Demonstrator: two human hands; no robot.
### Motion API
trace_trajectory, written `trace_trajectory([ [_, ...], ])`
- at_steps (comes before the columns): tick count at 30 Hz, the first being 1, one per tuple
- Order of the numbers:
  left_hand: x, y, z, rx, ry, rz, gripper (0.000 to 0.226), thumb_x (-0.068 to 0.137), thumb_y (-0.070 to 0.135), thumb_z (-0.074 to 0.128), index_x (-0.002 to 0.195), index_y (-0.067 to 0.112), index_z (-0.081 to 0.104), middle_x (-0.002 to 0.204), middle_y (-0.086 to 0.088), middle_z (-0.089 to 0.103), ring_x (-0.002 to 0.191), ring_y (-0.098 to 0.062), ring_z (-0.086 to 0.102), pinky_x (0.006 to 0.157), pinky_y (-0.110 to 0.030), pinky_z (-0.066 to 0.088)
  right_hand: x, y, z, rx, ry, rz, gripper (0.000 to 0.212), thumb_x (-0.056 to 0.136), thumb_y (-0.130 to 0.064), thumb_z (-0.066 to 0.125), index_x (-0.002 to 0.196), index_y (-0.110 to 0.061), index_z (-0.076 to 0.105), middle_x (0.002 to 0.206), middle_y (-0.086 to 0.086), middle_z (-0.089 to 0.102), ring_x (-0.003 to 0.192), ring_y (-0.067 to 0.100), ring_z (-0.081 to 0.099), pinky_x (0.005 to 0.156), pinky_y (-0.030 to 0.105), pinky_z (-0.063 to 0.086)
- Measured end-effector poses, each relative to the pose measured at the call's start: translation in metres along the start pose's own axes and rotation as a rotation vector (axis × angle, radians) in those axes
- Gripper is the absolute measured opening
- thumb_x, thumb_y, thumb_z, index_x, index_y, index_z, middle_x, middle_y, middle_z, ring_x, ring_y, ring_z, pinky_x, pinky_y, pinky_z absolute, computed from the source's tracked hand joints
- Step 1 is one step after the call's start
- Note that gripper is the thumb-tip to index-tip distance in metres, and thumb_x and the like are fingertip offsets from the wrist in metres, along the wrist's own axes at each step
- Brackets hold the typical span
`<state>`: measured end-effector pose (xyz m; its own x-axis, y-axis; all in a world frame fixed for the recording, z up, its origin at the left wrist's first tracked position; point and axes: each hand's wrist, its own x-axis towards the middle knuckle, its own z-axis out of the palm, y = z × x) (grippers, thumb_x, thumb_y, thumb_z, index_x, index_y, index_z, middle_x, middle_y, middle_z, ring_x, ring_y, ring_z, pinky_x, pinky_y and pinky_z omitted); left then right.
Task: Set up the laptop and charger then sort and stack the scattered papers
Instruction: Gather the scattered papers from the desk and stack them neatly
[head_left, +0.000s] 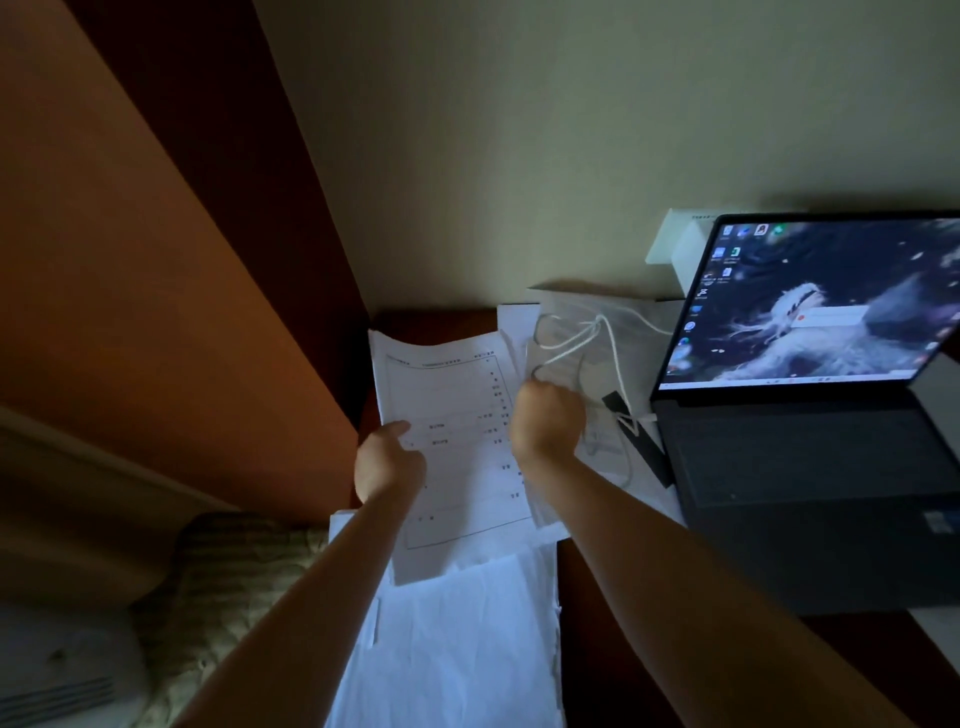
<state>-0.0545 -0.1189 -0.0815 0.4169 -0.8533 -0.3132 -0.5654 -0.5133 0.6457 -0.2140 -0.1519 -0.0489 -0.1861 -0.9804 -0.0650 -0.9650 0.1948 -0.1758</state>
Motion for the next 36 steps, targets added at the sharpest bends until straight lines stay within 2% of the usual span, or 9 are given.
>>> trace_trajectory([
  [5,-0.002,0.001,0.000,-0.126,-0.051,-0.033,0.057,0.078,-0.011,0.043,0.127,0.014,0.060,0.131,-0.013,0.058,0.070,-0.025,0.064,0.055,-0.025,0.050,-0.009,-0.014,-0.005,0.096,0.139,0.019,0.025,0.056,0.000,0.081,0.050,-0.011,0.059,0.047,0.003,0.057,0.044,0.019,0.057,0.048,0.021,0.037],
  [9,0.000,0.000,0.000,-0.210,-0.056,-0.053,0.057,0.078,-0.014,0.042,0.123,0.014,0.062,0.130,-0.011,0.059,0.054,-0.019,0.056,0.044,-0.021,0.041,-0.020,-0.036,-0.021,0.225,0.278,-0.139,0.032,0.035,-0.005,0.082,0.042,-0.013,0.052,0.038,0.003,0.050,0.034,0.019,0.050,0.045,0.017,0.034],
  [14,-0.012,0.005,-0.016,-0.270,-0.057,-0.092,0.029,0.082,-0.007,0.051,0.108,-0.005,0.064,0.088,-0.024,0.067,0.064,-0.026,0.058,0.044,-0.024,0.043,-0.049,-0.085,-0.039,0.268,0.319,-0.357,0.031,0.040,-0.006,0.077,0.044,-0.016,0.048,0.043,0.000,0.047,0.043,0.019,0.048,0.052,0.023,0.024],
  [20,-0.037,-0.004,-0.057,-0.387,-0.058,0.006,0.059,0.078,-0.015,0.041,0.123,0.016,0.063,0.110,-0.016,0.066,0.031,-0.002,0.042,0.032,-0.014,0.029,-0.080,-0.089,-0.060,0.276,0.297,-0.437,0.022,0.058,0.004,0.076,0.074,-0.004,0.063,0.073,0.008,0.060,0.055,0.023,0.059,0.047,0.024,0.031],
  [24,-0.070,-0.007,-0.088,-0.481,-0.086,0.071,0.055,0.079,-0.015,0.050,0.123,0.016,0.063,0.121,-0.013,0.063,0.060,-0.015,0.061,0.052,-0.027,0.052,-0.114,-0.089,-0.084,0.029,0.087,-0.548,0.026,0.088,0.000,0.054,0.113,-0.003,0.052,0.101,0.011,0.062,0.081,0.026,0.065,0.057,0.029,0.039],
  [27,-0.096,-0.021,-0.105,-0.596,-0.130,0.070,0.050,0.080,-0.015,0.054,0.119,0.014,0.065,0.111,-0.016,0.066,0.085,-0.030,0.067,0.074,-0.041,0.058,-0.152,-0.082,-0.085,0.005,0.339,-0.631,0.040,0.050,-0.004,0.083,0.085,-0.005,0.065,0.061,0.006,0.062,0.043,0.021,0.059,0.040,0.018,0.028],
  [30,-0.134,-0.034,-0.117,-0.735,-0.195,0.088,0.034,0.071,-0.017,0.056,0.096,0.003,0.069,0.078,-0.011,0.070,0.066,-0.025,0.067,0.058,-0.030,0.055,-0.197,-0.084,-0.076,-0.106,0.510,-0.664,0.025,0.041,-0.010,0.073,0.063,-0.018,0.064,0.045,-0.003,0.051,0.028,0.015,0.049,0.035,0.013,0.025],
  [32,-0.158,-0.045,-0.118,-0.856,-0.275,0.038,0.024,0.060,-0.014,0.055,0.077,0.002,0.062,0.056,-0.004,0.065,0.051,-0.018,0.060,0.048,-0.021,0.049,-0.223,-0.088,-0.065,-0.150,0.439,-0.660,0.012,0.044,-0.019,0.063,0.055,-0.021,0.062,0.042,-0.004,0.050,0.029,0.013,0.050,0.034,0.013,0.029],
  [36,-0.175,-0.091,-0.106,-0.622,-0.349,-0.109,0.040,0.072,-0.013,0.062,0.103,0.010,0.069,0.096,-0.018,0.067,0.079,-0.030,0.065,0.074,-0.038,0.058,-0.253,-0.062,-0.044,-0.146,0.202,-0.490,0.015,0.045,-0.009,0.075,0.056,-0.015,0.066,0.052,0.005,0.061,0.048,0.021,0.064,0.042,0.020,0.042],
])
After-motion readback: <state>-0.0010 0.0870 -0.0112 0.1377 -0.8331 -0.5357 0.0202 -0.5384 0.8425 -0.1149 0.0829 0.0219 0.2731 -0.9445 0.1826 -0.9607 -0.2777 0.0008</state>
